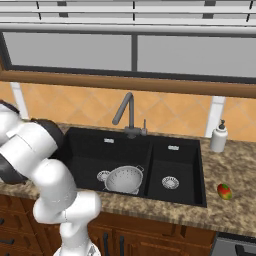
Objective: Put the colander in the sink, put the mango, apple in the colander, and turn on the sink faucet and pour water over the colander.
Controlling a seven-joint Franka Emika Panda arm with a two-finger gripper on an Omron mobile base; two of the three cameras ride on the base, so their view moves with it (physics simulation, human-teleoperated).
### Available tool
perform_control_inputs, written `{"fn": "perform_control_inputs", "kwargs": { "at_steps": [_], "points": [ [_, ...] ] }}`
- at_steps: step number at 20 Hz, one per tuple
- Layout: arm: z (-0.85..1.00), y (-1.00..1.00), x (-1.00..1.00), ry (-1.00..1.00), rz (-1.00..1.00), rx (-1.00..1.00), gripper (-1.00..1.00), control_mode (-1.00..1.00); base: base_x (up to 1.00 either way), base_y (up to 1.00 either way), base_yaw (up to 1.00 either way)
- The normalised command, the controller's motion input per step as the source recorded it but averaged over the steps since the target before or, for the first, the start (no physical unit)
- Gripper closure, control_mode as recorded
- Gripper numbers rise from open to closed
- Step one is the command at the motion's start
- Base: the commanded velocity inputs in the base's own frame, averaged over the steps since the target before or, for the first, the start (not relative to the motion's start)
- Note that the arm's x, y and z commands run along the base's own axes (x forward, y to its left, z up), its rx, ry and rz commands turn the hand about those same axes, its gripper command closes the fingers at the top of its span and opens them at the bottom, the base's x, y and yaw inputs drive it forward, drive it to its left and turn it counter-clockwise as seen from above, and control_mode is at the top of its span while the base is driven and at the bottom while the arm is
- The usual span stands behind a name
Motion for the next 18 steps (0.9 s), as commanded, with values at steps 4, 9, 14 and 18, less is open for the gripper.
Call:
{"fn": "perform_control_inputs", "kwargs": {
  "at_steps": [4,9,14,18],
  "points": [
    [0.85,-1.0,-0.18,0.12,-0.29,-0.17,1.0,-1.0,0.0,0.0,0.0],
    [1.0,-1.0,0.1,0.34,-0.28,-0.09,1.0,-1.0,0.0,0.0,0.0],
    [0.4,-0.76,0.0,0.55,-0.29,-0.18,1.0,-1.0,0.0,0.0,0.0],
    [0.0,-0.27,0.01,0.67,-0.36,-0.36,1.0,-1.0,0.0,0.0,0.0]
  ]
}}
